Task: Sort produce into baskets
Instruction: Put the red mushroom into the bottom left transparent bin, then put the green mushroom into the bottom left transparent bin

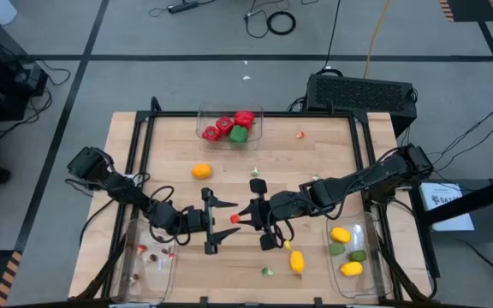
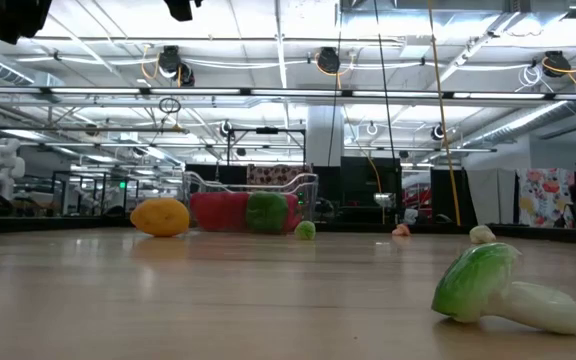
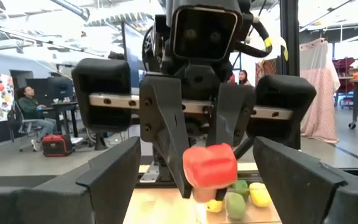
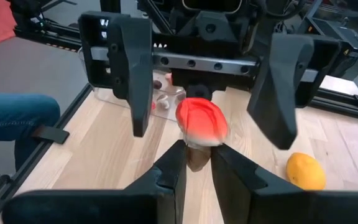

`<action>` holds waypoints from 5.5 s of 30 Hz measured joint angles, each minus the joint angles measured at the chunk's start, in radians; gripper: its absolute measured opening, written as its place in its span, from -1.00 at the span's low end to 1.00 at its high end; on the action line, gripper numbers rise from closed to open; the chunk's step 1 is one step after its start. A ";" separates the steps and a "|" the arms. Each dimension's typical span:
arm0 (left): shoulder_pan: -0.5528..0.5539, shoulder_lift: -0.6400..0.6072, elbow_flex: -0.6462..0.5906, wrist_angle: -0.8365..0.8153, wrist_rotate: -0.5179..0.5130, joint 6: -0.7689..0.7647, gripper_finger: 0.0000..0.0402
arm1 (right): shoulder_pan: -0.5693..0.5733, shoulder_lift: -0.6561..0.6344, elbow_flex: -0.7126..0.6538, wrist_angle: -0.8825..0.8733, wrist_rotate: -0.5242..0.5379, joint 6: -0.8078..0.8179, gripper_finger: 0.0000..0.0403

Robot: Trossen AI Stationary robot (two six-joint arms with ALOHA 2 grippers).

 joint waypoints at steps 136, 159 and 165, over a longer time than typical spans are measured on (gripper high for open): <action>-0.626 -0.376 0.362 -1.924 -0.383 -0.942 0.08 | -0.273 -0.013 -0.067 -0.716 0.253 0.140 0.55; -0.218 -0.376 0.383 -1.865 -0.285 -0.542 0.08 | -0.442 -0.058 -0.403 -0.884 0.132 0.999 0.61; -0.184 -0.376 0.383 -1.859 -0.284 -0.512 0.08 | -0.460 -0.058 -0.467 -0.747 0.122 0.996 0.69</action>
